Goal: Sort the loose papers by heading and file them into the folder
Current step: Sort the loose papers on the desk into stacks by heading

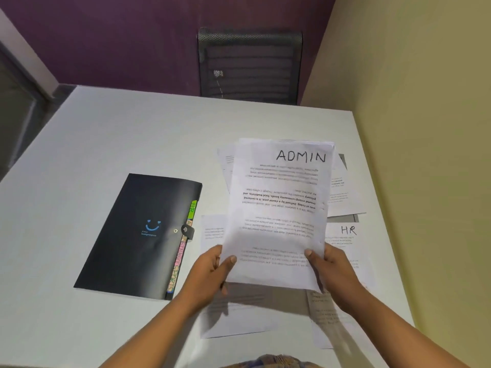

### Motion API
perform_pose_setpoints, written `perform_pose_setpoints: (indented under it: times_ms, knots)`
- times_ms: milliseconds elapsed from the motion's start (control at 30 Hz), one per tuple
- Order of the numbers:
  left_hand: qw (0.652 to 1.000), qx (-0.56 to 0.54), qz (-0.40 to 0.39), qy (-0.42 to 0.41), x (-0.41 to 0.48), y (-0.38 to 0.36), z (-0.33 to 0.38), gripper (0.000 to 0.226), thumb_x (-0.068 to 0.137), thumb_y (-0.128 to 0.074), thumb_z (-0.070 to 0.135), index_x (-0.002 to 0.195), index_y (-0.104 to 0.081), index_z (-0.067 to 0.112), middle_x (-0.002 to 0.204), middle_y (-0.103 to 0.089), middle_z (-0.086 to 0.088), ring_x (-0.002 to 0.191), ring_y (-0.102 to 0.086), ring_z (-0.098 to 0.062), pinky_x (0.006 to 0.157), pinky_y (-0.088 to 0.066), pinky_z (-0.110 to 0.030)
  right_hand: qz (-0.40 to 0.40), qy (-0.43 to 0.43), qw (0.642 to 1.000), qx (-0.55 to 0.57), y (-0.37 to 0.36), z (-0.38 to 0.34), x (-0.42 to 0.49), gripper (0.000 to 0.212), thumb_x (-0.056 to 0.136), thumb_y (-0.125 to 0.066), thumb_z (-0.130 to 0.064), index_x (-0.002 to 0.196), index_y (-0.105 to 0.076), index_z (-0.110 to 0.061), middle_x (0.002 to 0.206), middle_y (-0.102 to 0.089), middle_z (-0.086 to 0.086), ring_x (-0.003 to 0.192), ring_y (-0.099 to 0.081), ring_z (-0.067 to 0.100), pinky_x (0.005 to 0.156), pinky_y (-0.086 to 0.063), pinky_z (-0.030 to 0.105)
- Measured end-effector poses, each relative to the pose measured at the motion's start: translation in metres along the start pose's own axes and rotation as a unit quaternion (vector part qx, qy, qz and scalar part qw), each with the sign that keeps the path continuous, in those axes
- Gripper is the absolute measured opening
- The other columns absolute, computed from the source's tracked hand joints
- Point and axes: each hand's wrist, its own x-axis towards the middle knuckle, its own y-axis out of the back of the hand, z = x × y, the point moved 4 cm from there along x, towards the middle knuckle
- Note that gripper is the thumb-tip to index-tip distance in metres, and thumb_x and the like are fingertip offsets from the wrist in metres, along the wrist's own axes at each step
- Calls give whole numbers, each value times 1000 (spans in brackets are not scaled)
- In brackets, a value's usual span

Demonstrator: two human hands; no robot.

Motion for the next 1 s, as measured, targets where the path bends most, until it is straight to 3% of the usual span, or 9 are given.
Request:
perform_pose_setpoints:
  times_ms: [67, 167, 267, 333, 400, 567, 700, 867, 1000]
  knots:
    - [999, -34, 8, -4, -11, 3, 0, 12, 99, -55, 22, 89, -61, 17, 75, -69, 9, 40, -49, -19, 47, -42, -23, 4, -3, 1000, -2, -4, 1, -3, 18, 102, -52, -19, 102, -70, -15, 81, -71, 24, 44, -52, 19, 40, -37, 25]
    - [993, -106, 27, 33, -21, 5, -4, 13, 100, -53, 18, 105, -64, 16, 103, -74, 9, 40, -48, -19, 51, -49, -25, -4, -12, 1000, 0, -12, 4, -7, 15, 99, -56, -19, 97, -70, -13, 83, -69, 31, 45, -48, 23, 43, -37, 27]
    - [987, -149, 15, 54, -31, 12, -9, 14, 99, -53, 17, 106, -65, 15, 108, -74, 8, 40, -47, -19, 48, -48, -26, 25, 0, 999, 39, -19, -6, -13, 12, 96, -62, -13, 99, -73, -14, 83, -77, 11, 58, -66, 13, 50, -47, 21]
    - [987, -152, 10, 55, -36, 19, -13, 13, 99, -54, 17, 105, -65, 14, 108, -74, 6, 39, -48, -19, 47, -46, -25, 50, 13, 996, 74, -25, -11, -12, 13, 96, -62, -16, 103, -73, -15, 95, -78, 5, 83, -75, 19, 71, -58, 31]
    - [988, -139, 19, 62, -40, 28, -20, 15, 99, -54, 21, 106, -64, 12, 107, -74, 3, 37, -48, -18, 49, -49, -27, 81, 38, 993, 78, -33, -17, -14, 12, 95, -63, -17, 101, -74, -14, 98, -77, 14, 93, -72, 35, 84, -56, 38]
    - [985, -107, 86, 102, -41, 52, -39, 23, 99, -54, 27, 100, -62, 6, 87, -71, -22, 38, -54, -17, 44, -41, -25, 133, 75, 987, 54, -63, -24, -29, 14, 95, -63, -11, 96, -74, -20, 85, -79, -9, 79, -74, 10, 64, -53, 16]
    - [986, -108, 81, 98, -44, 67, -45, 20, 97, -57, 27, 91, -63, 9, 79, -71, -14, 46, -58, -20, 40, -39, -24, 162, 56, 983, 67, -81, -9, -39, 14, 95, -63, -13, 100, -75, -18, 89, -79, -4, 82, -75, 14, 75, -57, 33]
    - [985, -98, 72, 119, -48, 88, -61, 16, 92, -65, 26, 96, -64, 9, 70, -66, -14, 47, -57, -17, 45, -44, -25, 187, 36, 979, 77, -96, 13, -55, 14, 95, -62, -14, 102, -74, -17, 91, -78, 5, 69, -68, 14, 69, -51, 29]
    - [988, -84, 30, 125, -44, 95, -68, 8, 91, -67, 17, 96, -65, 11, 68, -60, -11, 47, -57, -13, 49, -48, -26, 202, 24, 976, 79, -94, 21, -57, 15, 95, -63, -14, 105, -73, -20, 102, -76, 5, 93, -70, 24, 94, -53, 44]
